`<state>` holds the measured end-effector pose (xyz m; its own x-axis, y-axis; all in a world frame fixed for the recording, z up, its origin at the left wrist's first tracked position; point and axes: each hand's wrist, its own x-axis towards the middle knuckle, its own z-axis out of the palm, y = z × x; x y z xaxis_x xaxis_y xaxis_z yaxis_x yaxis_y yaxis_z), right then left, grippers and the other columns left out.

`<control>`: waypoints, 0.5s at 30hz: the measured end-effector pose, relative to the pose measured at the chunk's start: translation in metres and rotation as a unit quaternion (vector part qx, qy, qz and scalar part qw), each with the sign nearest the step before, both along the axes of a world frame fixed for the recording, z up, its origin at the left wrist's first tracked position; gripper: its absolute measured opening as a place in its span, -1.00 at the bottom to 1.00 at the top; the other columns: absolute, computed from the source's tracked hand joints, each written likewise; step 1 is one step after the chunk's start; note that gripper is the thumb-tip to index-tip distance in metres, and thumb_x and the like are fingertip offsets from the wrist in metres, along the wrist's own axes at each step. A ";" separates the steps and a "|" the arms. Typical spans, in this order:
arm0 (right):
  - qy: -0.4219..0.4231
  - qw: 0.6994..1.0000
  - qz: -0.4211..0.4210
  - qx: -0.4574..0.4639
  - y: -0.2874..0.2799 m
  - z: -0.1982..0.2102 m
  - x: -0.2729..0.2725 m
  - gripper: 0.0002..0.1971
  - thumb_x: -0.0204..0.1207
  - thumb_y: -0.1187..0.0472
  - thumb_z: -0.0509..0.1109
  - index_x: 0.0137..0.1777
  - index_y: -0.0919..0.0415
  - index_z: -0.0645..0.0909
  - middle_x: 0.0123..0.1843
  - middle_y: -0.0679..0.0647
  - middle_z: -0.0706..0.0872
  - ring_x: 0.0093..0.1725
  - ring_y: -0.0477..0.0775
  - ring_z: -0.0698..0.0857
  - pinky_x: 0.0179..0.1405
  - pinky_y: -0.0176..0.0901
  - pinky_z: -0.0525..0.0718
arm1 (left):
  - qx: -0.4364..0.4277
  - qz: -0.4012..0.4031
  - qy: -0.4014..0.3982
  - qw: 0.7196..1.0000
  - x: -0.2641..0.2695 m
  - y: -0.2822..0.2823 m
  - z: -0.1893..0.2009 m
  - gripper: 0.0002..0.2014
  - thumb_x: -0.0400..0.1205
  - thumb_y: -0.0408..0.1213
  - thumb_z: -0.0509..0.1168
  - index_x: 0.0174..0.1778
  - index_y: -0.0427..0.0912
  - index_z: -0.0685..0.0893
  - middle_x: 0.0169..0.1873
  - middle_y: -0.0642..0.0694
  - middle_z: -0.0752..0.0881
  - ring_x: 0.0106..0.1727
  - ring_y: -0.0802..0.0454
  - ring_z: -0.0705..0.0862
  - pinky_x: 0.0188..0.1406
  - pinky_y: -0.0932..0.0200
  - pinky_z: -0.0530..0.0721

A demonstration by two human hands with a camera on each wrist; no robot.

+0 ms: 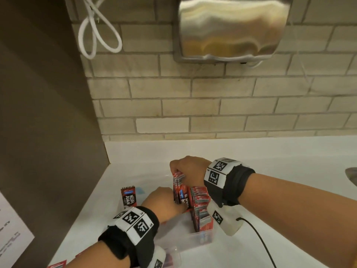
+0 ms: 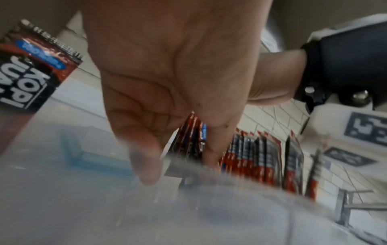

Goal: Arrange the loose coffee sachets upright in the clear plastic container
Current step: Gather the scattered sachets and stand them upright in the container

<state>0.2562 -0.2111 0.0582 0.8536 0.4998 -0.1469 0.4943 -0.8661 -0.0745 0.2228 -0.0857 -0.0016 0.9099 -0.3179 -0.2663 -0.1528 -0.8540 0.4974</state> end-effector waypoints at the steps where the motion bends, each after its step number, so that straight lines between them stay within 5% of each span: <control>1: 0.001 1.000 0.000 -0.005 0.000 -0.001 0.000 -0.85 0.54 0.31 0.26 -0.07 0.08 0.35 -0.17 -0.01 0.50 -0.17 0.03 0.54 -0.18 -0.13 0.51 | 0.019 -0.007 -0.001 1.000 0.000 -0.001 -0.001 -0.71 0.63 0.00 0.27 -0.07 -0.17 0.70 -0.30 -0.11 0.69 -0.40 0.02 0.61 -0.34 0.20 0.64; 4: 0.001 1.000 0.002 -0.014 0.000 -0.006 0.002 -0.84 0.53 0.30 0.27 -0.08 0.04 0.36 -0.19 -0.09 0.46 -0.16 -0.01 0.49 -0.17 -0.17 0.41 | 0.073 -0.021 -0.011 0.997 0.003 -0.006 -0.006 -0.69 0.72 -0.10 0.16 0.10 -0.24 0.68 0.02 -0.25 0.76 -0.11 -0.15 0.73 -0.20 0.22 0.53; 7: 0.029 0.999 -0.017 0.003 -0.001 -0.006 0.005 -0.79 0.49 0.32 0.34 -0.05 0.03 0.39 -0.09 -0.02 0.55 -0.09 0.01 0.53 -0.13 -0.18 0.47 | 0.102 -0.025 0.006 0.994 0.007 -0.011 -0.010 -0.69 0.75 -0.26 0.06 0.19 -0.33 0.65 0.14 -0.28 0.72 0.14 -0.18 0.71 -0.06 0.18 0.56; 10: 0.060 0.997 -0.028 -0.032 -0.003 -0.003 0.005 -0.63 0.45 0.26 0.42 0.24 0.14 0.47 0.21 0.11 0.56 0.18 0.11 0.53 0.09 -0.09 0.56 | 0.124 -0.041 0.035 0.991 0.011 -0.015 -0.012 -0.68 0.76 -0.32 0.03 0.28 -0.35 0.61 0.22 -0.30 0.68 0.23 -0.19 0.67 0.12 0.12 0.60; 15: 0.034 0.994 -0.068 -0.080 -0.004 -0.007 0.002 -0.53 0.48 0.08 0.41 0.37 0.09 0.44 0.29 0.09 0.48 0.34 0.14 0.39 0.23 -0.01 0.47 | 0.112 -0.022 0.083 0.990 0.013 -0.019 -0.012 -0.67 0.77 -0.25 0.03 0.29 -0.30 0.60 0.20 -0.29 0.68 0.18 -0.21 0.69 0.14 0.07 0.63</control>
